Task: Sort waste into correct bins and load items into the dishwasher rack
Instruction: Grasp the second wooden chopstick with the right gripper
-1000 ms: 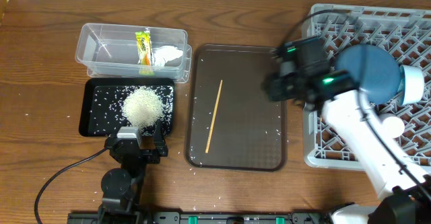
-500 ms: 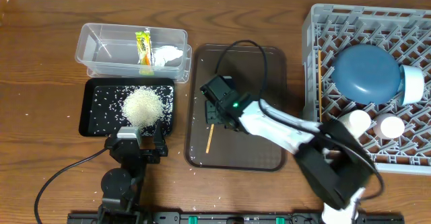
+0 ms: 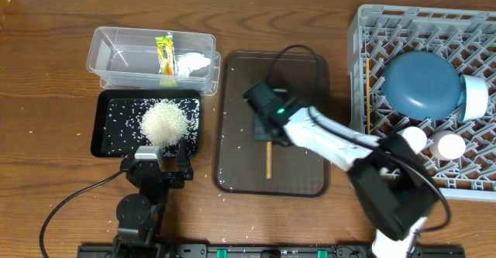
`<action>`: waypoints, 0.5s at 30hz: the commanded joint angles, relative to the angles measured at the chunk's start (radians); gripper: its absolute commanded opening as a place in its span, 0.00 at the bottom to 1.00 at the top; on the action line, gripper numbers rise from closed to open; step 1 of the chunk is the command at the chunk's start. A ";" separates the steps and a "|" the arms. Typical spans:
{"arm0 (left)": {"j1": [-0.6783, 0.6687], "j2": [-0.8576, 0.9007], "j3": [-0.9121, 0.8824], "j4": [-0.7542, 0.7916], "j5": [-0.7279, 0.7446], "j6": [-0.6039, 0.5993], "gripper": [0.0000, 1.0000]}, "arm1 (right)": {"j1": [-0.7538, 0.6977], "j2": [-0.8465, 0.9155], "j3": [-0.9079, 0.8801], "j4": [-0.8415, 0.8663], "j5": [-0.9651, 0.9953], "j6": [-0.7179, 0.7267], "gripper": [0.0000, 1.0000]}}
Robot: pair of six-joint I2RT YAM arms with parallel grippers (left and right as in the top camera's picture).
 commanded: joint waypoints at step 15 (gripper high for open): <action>0.006 -0.001 -0.029 -0.010 -0.005 -0.005 0.93 | -0.591 -0.502 -0.002 -0.064 -0.002 -0.564 0.01</action>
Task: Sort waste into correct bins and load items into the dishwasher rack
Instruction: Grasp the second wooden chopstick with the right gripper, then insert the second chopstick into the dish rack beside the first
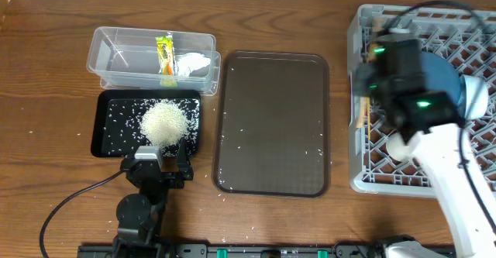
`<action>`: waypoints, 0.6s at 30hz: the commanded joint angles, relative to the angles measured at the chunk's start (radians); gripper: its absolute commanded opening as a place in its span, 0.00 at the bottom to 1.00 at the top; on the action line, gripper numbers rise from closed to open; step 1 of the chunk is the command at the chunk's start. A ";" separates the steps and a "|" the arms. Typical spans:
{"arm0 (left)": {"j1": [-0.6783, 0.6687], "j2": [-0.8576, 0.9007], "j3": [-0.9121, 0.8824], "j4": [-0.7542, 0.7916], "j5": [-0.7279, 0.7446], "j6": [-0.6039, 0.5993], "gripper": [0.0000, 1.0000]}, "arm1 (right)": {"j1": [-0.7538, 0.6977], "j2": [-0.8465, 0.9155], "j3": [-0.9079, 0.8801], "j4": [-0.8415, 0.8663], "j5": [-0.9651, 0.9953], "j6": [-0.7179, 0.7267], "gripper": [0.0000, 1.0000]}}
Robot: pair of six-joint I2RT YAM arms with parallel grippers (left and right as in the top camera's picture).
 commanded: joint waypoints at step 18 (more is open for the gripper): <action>0.006 -0.001 -0.029 -0.010 -0.005 -0.005 0.93 | -0.082 0.093 0.020 0.013 -0.166 -0.178 0.46</action>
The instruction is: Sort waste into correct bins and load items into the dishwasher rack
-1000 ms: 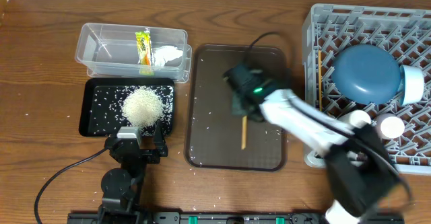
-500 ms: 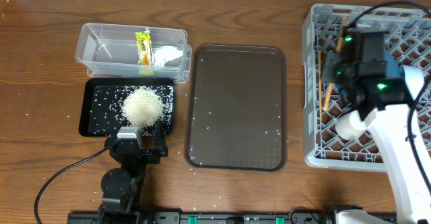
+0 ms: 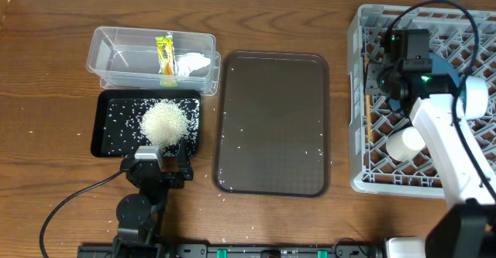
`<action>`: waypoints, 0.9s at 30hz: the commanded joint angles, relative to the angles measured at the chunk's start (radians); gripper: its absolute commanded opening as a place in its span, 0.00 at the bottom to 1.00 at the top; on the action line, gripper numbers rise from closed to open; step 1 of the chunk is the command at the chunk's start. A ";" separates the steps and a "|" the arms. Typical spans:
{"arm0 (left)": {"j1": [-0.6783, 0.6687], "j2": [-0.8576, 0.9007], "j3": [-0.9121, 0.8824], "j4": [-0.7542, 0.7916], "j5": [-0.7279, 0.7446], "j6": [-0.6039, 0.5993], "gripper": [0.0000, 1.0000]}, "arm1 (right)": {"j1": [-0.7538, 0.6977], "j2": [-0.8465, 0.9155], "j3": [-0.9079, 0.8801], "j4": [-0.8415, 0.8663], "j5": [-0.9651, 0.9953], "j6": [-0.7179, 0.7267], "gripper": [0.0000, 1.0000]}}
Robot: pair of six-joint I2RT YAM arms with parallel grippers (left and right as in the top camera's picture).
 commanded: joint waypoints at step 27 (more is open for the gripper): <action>0.006 -0.001 -0.029 -0.010 -0.005 -0.005 0.93 | 0.304 -0.824 0.023 -0.359 -0.169 -0.049 0.99</action>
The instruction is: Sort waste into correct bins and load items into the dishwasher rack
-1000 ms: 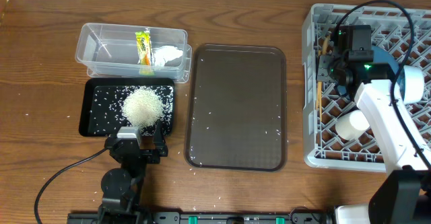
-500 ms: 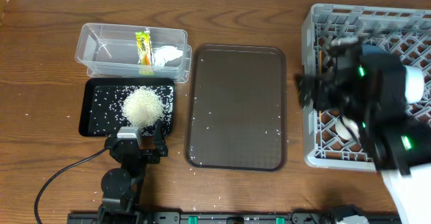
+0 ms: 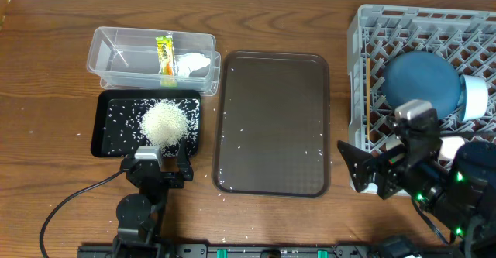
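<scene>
The brown tray point(image 3: 271, 122) in the middle holds only stray rice grains. At the right stands the grey dishwasher rack point(image 3: 358, 56), holding a blue bowl point(image 3: 422, 84), white cups point(image 3: 474, 95) and a wooden chopstick point(image 3: 366, 107) along its left column. My right gripper point(image 3: 353, 170) hovers open and empty at the rack's front left corner. At the front left, my left gripper point(image 3: 157, 165) rests open just below the black tray point(image 3: 105, 130), which holds a rice pile point(image 3: 164, 122).
A clear bin point(image 3: 116, 53) at the back left contains a yellow wrapper point(image 3: 164, 55) and crumpled white tissue point(image 3: 194, 63). Rice grains lie scattered on the wood around both trays. A black cable trails from the left arm.
My right gripper has left the rack's back left part near the blue bowl. It is now low at the rack's front left corner, open. The chopstick lies in the rack.
First my right gripper was down on the brown tray at the chopstick. Then the tray was bare and the gripper was over the rack's left side. Then the chopstick lay in the rack's left column, and now the arm is drawn back. The left arm stayed still.
</scene>
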`<action>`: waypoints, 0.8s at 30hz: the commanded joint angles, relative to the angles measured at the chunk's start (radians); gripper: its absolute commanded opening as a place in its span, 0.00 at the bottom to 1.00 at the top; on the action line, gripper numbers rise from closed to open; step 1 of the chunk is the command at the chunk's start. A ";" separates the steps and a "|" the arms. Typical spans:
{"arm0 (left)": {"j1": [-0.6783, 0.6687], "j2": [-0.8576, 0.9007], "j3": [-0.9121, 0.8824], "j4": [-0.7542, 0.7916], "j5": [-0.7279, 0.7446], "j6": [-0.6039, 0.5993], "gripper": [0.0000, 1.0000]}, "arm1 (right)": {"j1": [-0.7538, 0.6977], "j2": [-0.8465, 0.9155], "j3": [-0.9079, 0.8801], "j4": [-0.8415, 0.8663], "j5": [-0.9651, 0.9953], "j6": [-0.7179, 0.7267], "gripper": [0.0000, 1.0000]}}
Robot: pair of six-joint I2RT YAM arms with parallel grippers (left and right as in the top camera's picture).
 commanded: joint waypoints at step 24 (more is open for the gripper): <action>0.006 -0.001 -0.029 -0.010 -0.005 -0.005 0.93 | -0.324 -0.494 -0.706 0.531 0.212 -0.058 0.99</action>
